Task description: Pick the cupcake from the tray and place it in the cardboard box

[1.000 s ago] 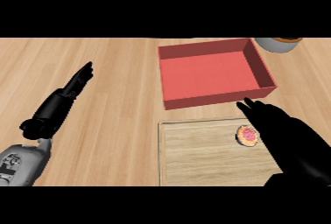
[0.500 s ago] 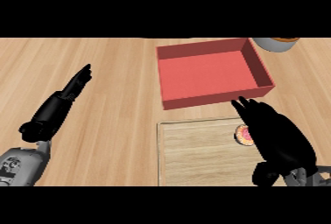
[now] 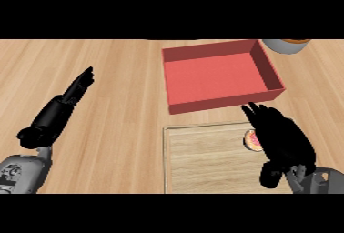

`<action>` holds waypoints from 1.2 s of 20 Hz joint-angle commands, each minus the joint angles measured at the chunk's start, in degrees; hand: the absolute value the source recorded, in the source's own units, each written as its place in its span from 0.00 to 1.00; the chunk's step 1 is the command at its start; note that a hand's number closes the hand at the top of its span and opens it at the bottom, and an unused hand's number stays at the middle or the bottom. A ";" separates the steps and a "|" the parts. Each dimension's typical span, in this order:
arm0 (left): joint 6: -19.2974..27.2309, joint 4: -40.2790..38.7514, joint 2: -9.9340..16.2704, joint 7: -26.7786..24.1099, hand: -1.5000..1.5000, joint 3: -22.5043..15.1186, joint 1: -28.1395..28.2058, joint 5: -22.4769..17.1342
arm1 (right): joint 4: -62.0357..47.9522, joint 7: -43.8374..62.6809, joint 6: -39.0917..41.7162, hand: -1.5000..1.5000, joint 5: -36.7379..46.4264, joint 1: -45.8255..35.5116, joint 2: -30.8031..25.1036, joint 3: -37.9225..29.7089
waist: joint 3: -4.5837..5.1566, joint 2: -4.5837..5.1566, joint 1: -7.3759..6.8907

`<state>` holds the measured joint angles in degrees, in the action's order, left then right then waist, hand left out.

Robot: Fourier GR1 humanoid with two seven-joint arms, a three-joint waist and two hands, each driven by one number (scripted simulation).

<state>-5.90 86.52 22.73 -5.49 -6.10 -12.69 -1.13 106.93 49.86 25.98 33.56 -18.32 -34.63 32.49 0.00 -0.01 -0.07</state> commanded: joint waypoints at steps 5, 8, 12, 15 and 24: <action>-1.97 0.66 -2.19 0.72 0.50 2.53 -0.41 2.40 | -6.29 -4.59 3.26 0.00 5.65 0.93 6.95 -3.28 | 0.00 0.02 -0.05; -1.11 1.18 -4.48 0.03 0.50 0.71 1.90 4.49 | -8.65 -4.51 1.92 0.00 10.72 1.69 8.23 -2.12 | 0.00 0.00 -0.12; -3.57 -0.82 -4.24 2.20 0.50 3.53 -2.33 3.43 | -10.75 -8.37 4.89 0.00 10.37 0.76 6.89 -7.96 | 0.00 0.03 0.03; -5.85 6.58 -1.73 6.20 0.50 5.18 0.40 2.08 | -9.32 -11.93 0.15 0.00 13.12 7.16 6.05 -7.36 | -0.03 -0.07 -0.04; -5.45 3.50 -5.08 -0.09 0.50 4.80 3.12 5.91 | -17.95 -24.07 -6.26 1.00 20.90 5.22 10.04 -4.45 | -0.02 0.04 -0.35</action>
<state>-10.13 88.91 17.25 -3.29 -1.59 -12.40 4.59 92.28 31.47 25.34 50.54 -13.64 -25.40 25.79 0.00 0.01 -0.14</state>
